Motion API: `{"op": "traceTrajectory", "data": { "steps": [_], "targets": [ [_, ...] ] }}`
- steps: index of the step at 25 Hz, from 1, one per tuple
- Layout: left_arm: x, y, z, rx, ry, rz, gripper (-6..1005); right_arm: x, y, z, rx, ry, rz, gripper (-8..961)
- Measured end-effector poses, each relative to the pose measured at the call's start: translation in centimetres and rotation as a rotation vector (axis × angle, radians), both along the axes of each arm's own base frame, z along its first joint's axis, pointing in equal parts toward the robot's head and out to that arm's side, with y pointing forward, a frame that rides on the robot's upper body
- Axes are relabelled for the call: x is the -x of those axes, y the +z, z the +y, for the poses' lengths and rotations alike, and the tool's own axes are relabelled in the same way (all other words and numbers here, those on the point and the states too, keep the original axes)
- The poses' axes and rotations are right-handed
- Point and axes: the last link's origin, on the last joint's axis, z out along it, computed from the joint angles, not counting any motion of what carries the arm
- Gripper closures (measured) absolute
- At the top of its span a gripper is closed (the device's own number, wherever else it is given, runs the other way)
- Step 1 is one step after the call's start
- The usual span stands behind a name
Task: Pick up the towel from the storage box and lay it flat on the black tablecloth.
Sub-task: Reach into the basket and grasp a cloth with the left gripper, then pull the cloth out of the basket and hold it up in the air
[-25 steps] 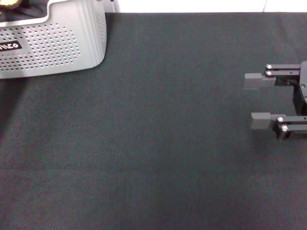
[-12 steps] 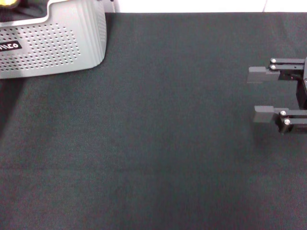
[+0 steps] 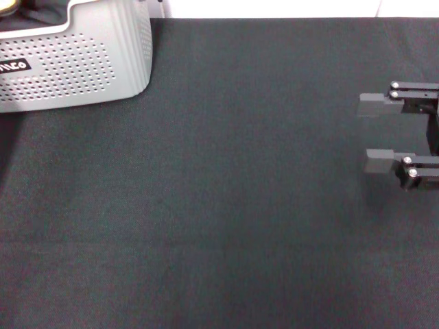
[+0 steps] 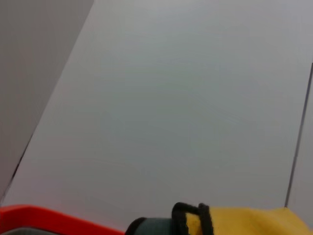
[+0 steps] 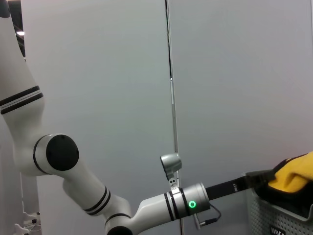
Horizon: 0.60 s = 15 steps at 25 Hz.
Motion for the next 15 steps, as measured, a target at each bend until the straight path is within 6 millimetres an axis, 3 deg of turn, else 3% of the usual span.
{"op": "traceTrajectory", "data": {
  "steps": [9,14,15],
  "targets": [
    [-1.0,0.2,-2.2,-0.007,-0.142,-0.085,962,-0.3,0.1,-0.2,-0.008,-0.002,0.003,321],
    [-2.3,1.0,-3.4,0.013,-0.285,-0.118,974,-0.3,0.2,-0.3,-0.011,0.0,0.008,321],
    [-3.5,1.4,-3.9,0.055,-0.39,-0.113,976,-0.3,0.2,-0.3,-0.011,0.0,0.008,321]
  ]
}}
